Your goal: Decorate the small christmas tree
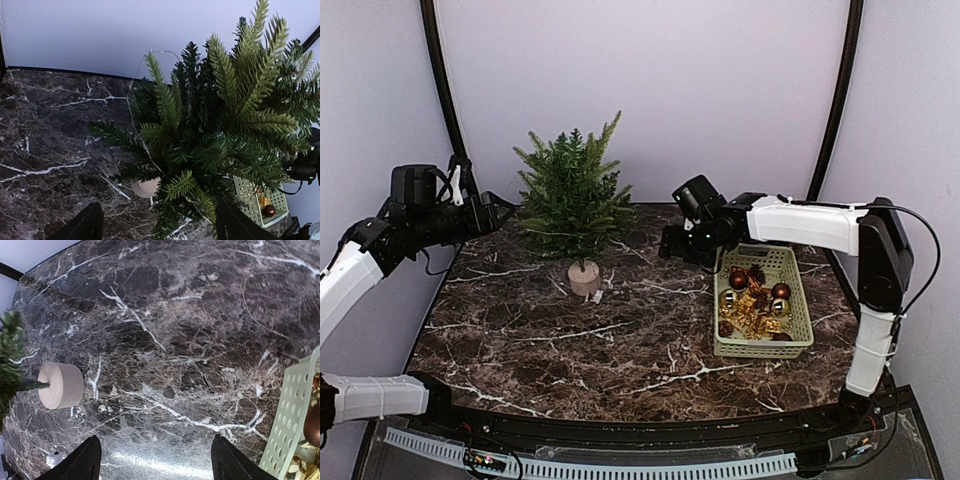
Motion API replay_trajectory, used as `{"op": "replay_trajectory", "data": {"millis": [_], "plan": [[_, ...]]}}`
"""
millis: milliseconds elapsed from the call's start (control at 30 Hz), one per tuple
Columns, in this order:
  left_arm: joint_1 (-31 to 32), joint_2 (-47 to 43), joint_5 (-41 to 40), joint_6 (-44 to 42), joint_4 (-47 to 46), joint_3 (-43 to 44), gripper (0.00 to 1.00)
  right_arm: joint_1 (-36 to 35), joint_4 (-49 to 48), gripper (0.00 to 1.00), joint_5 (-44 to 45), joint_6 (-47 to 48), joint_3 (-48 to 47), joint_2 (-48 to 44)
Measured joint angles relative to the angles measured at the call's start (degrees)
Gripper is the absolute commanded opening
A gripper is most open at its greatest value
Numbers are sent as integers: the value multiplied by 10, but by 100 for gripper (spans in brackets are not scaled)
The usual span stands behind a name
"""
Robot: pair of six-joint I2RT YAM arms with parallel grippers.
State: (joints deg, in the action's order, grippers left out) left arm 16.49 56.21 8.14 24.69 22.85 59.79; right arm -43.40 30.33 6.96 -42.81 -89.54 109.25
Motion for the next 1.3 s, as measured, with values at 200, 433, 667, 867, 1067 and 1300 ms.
{"op": "replay_trajectory", "data": {"millis": [200, 433, 667, 867, 1067, 1300], "plan": [[7, -27, 67, 48, -36, -69, 80, -2, -45, 81, 11, -37, 104, -51], [58, -28, 103, 99, -88, -117, 82, -2, -115, 79, 7, -49, 127, -69], [63, -36, 99, 118, -95, -128, 84, -2, -160, 71, 6, -57, 129, -41], [63, -56, 100, 124, -94, -130, 88, -1, -172, 69, 31, -61, 128, -3], [63, -82, 112, 121, -92, -139, 91, 10, -192, 71, 45, -70, 128, 12], [63, -130, 132, 120, -92, -181, 90, 35, -218, 66, 46, -56, 116, 39]]}}
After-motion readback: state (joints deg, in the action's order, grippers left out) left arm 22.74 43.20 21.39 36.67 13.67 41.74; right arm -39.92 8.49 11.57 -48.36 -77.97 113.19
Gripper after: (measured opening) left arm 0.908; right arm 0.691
